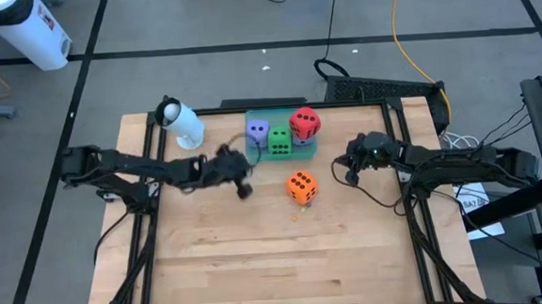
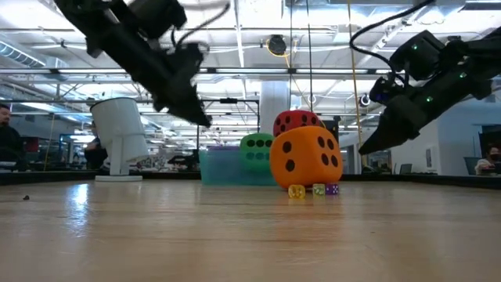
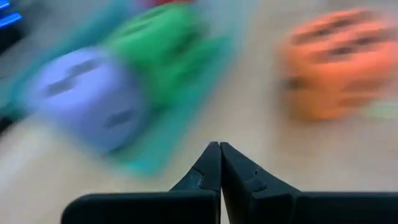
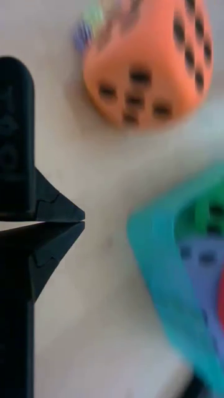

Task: Pick & Place Dice
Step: Put the big orange dice into the green bin

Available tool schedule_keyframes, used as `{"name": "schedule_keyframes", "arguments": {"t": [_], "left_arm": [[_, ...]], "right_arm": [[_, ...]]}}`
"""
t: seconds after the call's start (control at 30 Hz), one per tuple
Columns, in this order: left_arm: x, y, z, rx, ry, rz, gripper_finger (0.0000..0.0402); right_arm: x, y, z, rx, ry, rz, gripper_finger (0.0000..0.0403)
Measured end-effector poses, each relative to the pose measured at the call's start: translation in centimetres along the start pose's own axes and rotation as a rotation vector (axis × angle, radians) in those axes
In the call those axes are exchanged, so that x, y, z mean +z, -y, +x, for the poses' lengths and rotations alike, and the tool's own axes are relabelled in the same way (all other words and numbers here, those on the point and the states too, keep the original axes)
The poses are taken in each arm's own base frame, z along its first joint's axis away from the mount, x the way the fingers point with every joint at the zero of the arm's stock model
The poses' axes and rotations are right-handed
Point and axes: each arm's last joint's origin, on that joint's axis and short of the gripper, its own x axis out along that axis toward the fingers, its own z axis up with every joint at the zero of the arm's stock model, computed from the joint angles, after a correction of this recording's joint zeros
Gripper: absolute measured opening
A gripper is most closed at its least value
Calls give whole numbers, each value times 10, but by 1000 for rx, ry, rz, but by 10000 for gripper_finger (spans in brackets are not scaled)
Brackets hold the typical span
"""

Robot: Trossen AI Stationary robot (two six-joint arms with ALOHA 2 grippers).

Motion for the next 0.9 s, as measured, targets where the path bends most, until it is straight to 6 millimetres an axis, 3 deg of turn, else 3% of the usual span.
{"name": "schedule_keyframes", "arguments": {"t": [0.17,0.3,0.53,0.77,0.9], "left_arm": [[3,49,-14,-255,139,123,3],[-2,73,-20,-357,185,170,2],[-6,81,-20,-376,182,156,3],[-8,82,0,-466,202,139,2],[-16,85,17,-488,215,186,2]], "right_arm": [[-1,-13,1,108,-16,22,0],[-4,-30,4,101,-26,55,0],[-8,-50,8,65,-13,-51,0],[-8,-51,8,58,-1,-94,0],[-7,-48,8,-57,18,-83,0]]}}
